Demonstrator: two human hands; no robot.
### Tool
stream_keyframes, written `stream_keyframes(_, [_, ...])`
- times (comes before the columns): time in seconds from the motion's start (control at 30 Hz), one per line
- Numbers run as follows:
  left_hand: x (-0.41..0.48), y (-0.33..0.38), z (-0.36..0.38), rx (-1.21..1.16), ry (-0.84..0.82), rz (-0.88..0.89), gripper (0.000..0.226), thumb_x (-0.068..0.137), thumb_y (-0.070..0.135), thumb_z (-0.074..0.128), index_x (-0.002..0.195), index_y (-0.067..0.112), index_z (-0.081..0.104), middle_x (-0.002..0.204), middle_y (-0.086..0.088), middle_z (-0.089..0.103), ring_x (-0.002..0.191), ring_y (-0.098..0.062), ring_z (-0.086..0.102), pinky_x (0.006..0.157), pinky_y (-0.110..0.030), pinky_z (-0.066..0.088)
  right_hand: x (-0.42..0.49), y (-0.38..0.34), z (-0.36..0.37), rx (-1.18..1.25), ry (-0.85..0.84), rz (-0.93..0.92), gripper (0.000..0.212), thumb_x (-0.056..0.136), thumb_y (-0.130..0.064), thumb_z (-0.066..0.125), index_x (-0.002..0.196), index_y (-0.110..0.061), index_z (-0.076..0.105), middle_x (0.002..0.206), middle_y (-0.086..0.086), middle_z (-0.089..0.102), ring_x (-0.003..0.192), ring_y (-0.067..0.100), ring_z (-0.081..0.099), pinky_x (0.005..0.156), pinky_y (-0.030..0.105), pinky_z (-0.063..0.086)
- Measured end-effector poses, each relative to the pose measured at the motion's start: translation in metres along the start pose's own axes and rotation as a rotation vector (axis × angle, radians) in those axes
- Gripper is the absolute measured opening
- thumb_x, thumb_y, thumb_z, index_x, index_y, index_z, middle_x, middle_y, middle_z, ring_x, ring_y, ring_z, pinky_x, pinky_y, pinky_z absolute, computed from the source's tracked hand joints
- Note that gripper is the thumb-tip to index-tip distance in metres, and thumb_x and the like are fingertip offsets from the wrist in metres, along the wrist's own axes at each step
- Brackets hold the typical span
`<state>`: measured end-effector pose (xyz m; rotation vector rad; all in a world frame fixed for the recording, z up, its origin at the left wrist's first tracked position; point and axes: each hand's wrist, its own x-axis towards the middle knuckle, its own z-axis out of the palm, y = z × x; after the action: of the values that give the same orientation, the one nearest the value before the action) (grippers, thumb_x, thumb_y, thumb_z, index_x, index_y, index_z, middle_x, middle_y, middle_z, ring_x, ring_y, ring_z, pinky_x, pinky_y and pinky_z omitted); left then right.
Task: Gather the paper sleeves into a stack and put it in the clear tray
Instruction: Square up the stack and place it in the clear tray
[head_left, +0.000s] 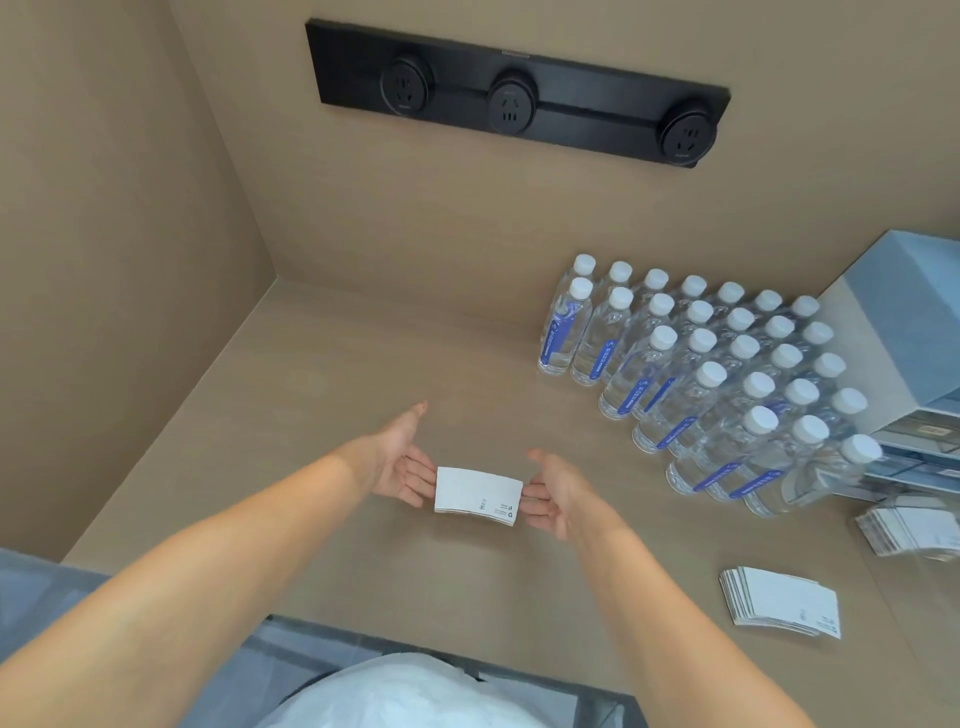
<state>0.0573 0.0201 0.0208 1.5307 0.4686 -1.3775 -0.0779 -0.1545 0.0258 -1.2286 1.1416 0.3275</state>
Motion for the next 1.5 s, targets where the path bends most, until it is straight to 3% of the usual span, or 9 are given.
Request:
stream_keyframes(0.27, [-0.043, -0.001, 0.023, 0.116, -0.049, 0.066, 0.1, 0.09, 0.072, 0.036, 0.138, -0.015, 0.038, 0.142, -0.032, 0.046, 0.127, -0.044, 0.051, 0.108, -0.054, 0.038, -0.06, 0.009, -0.003, 0.066, 0.132, -0.098, 0.036, 0.092, -0.037, 0.055, 0.111, -0.007, 0.05, 0.126, 0.019, 0.063, 0.12, 0.039, 0.057, 0.108, 0.045, 0.043])
stream_keyframes(0.4, [-0.06, -0.006, 0.052, 0.21, -0.092, 0.074, 0.099, 0.091, 0.071, 0.036, 0.139, -0.015, 0.037, 0.142, -0.032, 0.046, 0.127, -0.045, 0.051, 0.108, -0.053, 0.038, -0.09, 0.024, -0.024, 0.139, 0.202, -0.126, 0.044, 0.091, -0.039, 0.059, 0.119, -0.007, 0.047, 0.085, 0.007, 0.061, 0.078, 0.023, 0.064, 0.098, 0.04, 0.048])
stream_keyframes(0.53, [-0.071, -0.011, 0.098, 0.281, -0.129, 0.097, 0.097, 0.092, 0.07, 0.034, 0.139, -0.015, 0.036, 0.142, -0.032, 0.046, 0.128, -0.045, 0.05, 0.11, -0.052, 0.036, -0.11, 0.038, -0.064, 0.19, 0.27, -0.154, 0.045, 0.087, -0.039, 0.062, 0.114, -0.006, 0.047, 0.083, 0.008, 0.061, 0.074, 0.023, 0.063, 0.095, 0.04, 0.051])
stream_keyframes(0.67, [-0.071, -0.018, 0.152, 0.335, -0.161, 0.107, 0.097, 0.091, 0.07, 0.036, 0.138, -0.015, 0.037, 0.141, -0.032, 0.047, 0.128, -0.044, 0.05, 0.11, -0.052, 0.037, -0.119, 0.047, -0.115, 0.217, 0.325, -0.154, 0.044, 0.085, -0.037, 0.064, 0.114, -0.007, 0.051, 0.068, 0.003, 0.053, 0.044, 0.014, 0.043, 0.061, 0.031, 0.044])
stream_keyframes(0.8, [-0.055, -0.026, 0.218, 0.34, -0.179, 0.119, 0.101, 0.09, 0.073, 0.035, 0.138, -0.015, 0.038, 0.14, -0.032, 0.048, 0.126, -0.044, 0.052, 0.109, -0.051, 0.038, -0.112, 0.059, -0.178, 0.231, 0.368, -0.152, 0.045, 0.078, -0.043, 0.066, 0.106, -0.009, 0.055, 0.066, 0.001, 0.053, 0.047, 0.014, 0.046, 0.055, 0.027, 0.04])
stream_keyframes(0.87, [-0.045, -0.03, 0.257, 0.344, -0.189, 0.119, 0.102, 0.089, 0.074, 0.035, 0.139, -0.016, 0.037, 0.14, -0.032, 0.049, 0.126, -0.044, 0.052, 0.109, -0.05, 0.038, -0.104, 0.067, -0.215, 0.237, 0.388, -0.153, 0.048, 0.076, -0.047, 0.067, 0.105, -0.01, 0.054, 0.086, 0.004, 0.065, 0.076, 0.02, 0.068, 0.077, 0.031, 0.053])
stream_keyframes(1.07, [-0.005, -0.05, 0.374, 0.313, -0.17, 0.107, 0.101, 0.091, 0.073, 0.032, 0.142, -0.014, 0.033, 0.143, -0.031, 0.046, 0.129, -0.042, 0.05, 0.112, -0.049, 0.037, -0.071, 0.086, -0.34, 0.183, 0.31, -0.136, 0.061, 0.086, -0.043, 0.065, 0.133, -0.01, 0.043, 0.111, 0.013, 0.062, 0.1, 0.032, 0.064, 0.091, 0.04, 0.049])
stream_keyframes(1.33, [0.014, -0.081, 0.423, 0.158, -0.048, 0.043, 0.104, 0.088, 0.077, 0.035, 0.14, -0.013, 0.037, 0.141, -0.029, 0.049, 0.126, -0.041, 0.053, 0.106, -0.046, 0.041, -0.043, 0.086, -0.401, 0.058, 0.149, -0.085, 0.035, 0.091, -0.034, 0.062, 0.11, -0.01, 0.047, 0.083, 0.01, 0.064, 0.067, 0.022, 0.066, 0.061, 0.029, 0.052])
stream_keyframes(1.5, [0.026, -0.082, 0.427, 0.1, 0.009, 0.052, 0.1, 0.09, 0.073, 0.035, 0.139, -0.014, 0.038, 0.138, -0.03, 0.05, 0.125, -0.041, 0.053, 0.11, -0.048, 0.039, -0.024, 0.081, -0.405, 0.03, 0.098, -0.071, 0.039, 0.091, -0.035, 0.062, 0.117, -0.01, 0.046, 0.08, 0.008, 0.062, 0.061, 0.019, 0.061, 0.068, 0.032, 0.054])
